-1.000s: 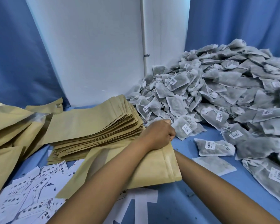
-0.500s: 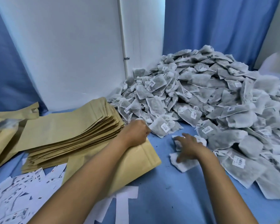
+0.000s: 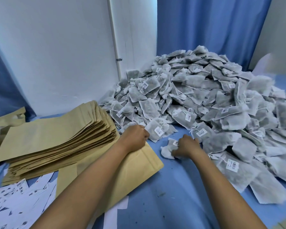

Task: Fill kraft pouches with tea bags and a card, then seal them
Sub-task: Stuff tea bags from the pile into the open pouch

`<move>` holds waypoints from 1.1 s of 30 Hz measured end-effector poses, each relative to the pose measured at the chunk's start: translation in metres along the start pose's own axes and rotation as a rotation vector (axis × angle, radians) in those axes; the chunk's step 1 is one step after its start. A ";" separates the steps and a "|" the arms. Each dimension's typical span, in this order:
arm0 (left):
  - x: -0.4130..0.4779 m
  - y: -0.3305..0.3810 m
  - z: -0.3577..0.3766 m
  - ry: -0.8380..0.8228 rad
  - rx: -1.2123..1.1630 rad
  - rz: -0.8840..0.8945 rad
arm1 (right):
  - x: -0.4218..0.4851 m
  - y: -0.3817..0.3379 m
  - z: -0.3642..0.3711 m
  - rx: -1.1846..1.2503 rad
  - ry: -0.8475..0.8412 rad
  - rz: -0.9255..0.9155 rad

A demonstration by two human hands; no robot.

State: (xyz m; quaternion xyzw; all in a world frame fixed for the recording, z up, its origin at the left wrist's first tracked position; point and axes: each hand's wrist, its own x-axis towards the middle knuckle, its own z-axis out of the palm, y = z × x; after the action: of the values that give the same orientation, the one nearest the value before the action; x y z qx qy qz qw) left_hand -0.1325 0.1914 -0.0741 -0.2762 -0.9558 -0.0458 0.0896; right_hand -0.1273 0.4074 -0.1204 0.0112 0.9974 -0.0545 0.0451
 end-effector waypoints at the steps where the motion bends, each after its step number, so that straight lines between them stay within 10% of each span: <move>1: 0.001 -0.003 0.002 0.006 -0.001 -0.010 | 0.004 0.000 -0.004 0.039 0.023 -0.004; 5: 0.004 -0.009 0.008 0.022 0.006 -0.022 | 0.023 -0.007 -0.024 0.550 0.016 -0.006; 11: 0.010 -0.015 0.014 0.026 0.019 -0.041 | 0.075 -0.052 0.003 0.629 -0.146 -0.152; 19: 0.000 -0.019 0.010 0.025 0.033 -0.080 | 0.064 -0.070 0.033 0.516 0.332 -0.152; 22: -0.006 -0.025 0.009 0.076 0.001 -0.129 | 0.040 -0.069 0.019 1.022 0.464 -0.143; 26: -0.012 -0.027 0.000 0.153 -0.047 -0.128 | 0.016 -0.049 -0.004 2.284 -0.072 -0.340; 33: -0.022 -0.020 -0.010 0.420 -0.272 -0.069 | -0.006 -0.056 0.002 2.196 -0.698 -0.342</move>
State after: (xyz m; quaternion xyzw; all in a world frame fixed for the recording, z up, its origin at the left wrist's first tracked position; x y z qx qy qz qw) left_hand -0.1232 0.1614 -0.0692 -0.2374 -0.9102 -0.2335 0.2465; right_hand -0.1229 0.3512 -0.1161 -0.1061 0.3359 -0.8945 0.2754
